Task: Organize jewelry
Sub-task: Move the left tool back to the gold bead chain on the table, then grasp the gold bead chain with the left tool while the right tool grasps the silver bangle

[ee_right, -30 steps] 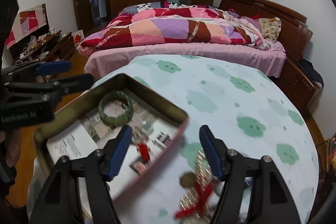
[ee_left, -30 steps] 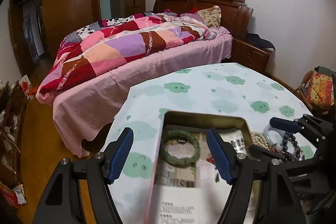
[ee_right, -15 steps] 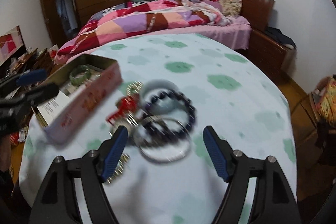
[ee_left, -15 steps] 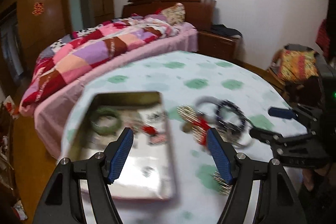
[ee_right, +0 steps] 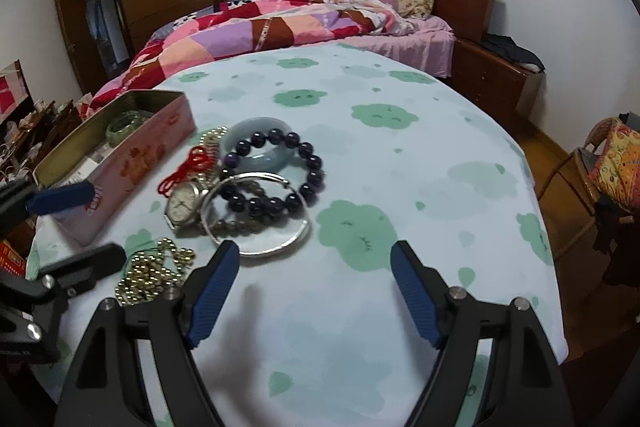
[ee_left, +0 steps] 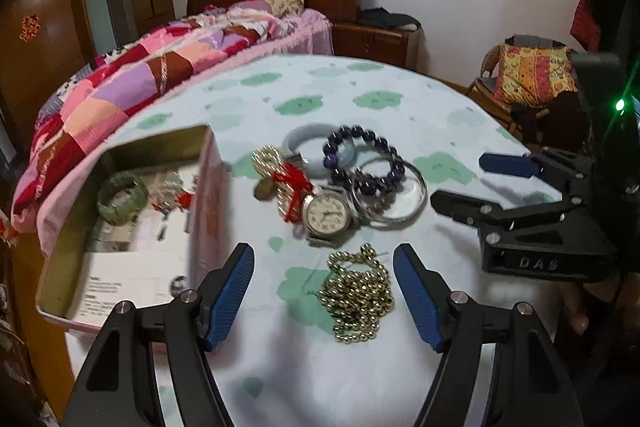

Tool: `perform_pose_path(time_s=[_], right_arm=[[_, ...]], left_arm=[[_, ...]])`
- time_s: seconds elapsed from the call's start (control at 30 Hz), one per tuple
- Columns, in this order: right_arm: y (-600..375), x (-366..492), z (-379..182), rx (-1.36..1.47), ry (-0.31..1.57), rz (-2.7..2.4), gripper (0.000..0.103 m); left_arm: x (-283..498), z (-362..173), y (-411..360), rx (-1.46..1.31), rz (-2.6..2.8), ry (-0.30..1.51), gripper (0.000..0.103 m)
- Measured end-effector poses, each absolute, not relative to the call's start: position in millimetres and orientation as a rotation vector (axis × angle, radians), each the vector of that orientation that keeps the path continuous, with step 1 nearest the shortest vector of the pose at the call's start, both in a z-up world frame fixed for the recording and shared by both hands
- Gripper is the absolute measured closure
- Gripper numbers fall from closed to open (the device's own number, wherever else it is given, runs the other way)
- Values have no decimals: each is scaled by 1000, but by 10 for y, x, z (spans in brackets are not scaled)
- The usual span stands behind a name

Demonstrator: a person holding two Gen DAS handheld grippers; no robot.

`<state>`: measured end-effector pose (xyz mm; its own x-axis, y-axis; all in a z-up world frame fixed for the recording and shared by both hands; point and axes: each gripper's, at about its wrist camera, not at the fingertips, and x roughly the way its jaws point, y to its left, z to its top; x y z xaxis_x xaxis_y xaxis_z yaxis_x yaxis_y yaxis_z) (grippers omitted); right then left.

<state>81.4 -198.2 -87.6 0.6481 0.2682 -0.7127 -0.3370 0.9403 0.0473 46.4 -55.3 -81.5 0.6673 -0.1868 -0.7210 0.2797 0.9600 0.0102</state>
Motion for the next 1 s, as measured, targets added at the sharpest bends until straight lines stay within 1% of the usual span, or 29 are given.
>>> perform_pose_path(time_s=[0.17, 0.2, 0.23, 0.27, 0.3, 0.33, 0.37, 0.4, 0.43, 0.5, 0.53, 0.57, 0.63, 0.8, 1.0], right_arm=[[-2015, 806, -897, -84, 797, 339, 22], [-2015, 803, -899, -84, 798, 340, 22], [-2014, 799, -903, -85, 797, 342, 22], [-2012, 798, -907, -87, 798, 342, 22], [-2010, 798, -913, -87, 799, 343, 22], [-2005, 795, -918, -87, 800, 345, 22], [-2004, 790, -918, -89, 799, 345, 22], [-1994, 790, -919, -90, 798, 343, 21], [-1989, 792, -921, -90, 799, 342, 21], [-1980, 797, -925, -88, 801, 345, 21], [-1973, 798, -924, -88, 801, 344, 21], [-1972, 796, -920, -89, 801, 345, 21], [-1965, 797, -906, -86, 800, 352, 21], [-1871, 811, -862, -93, 804, 408, 11], [-1647, 927, -896, -144, 836, 437, 11]], left_arm=[[530, -961, -604, 117, -283, 855, 31], [527, -967, -618, 127, -282, 854, 33], [525, -979, -626, 120, -304, 864, 37], [534, -1011, -635, 111, -327, 886, 49], [537, -1039, -644, 113, -328, 899, 55], [532, -1056, -658, 121, -331, 907, 55], [521, -1052, -667, 124, -339, 906, 58], [510, -1053, -682, 130, -351, 907, 67], [504, -1062, -699, 135, -365, 912, 72], [493, -1064, -710, 136, -381, 911, 90], [489, -1055, -699, 128, -388, 911, 91], [474, -1032, -677, 121, -382, 901, 93], [439, -954, -634, 117, -374, 864, 93], [354, -672, -476, 83, -352, 766, 93], [410, -487, -315, 70, -317, 703, 93]])
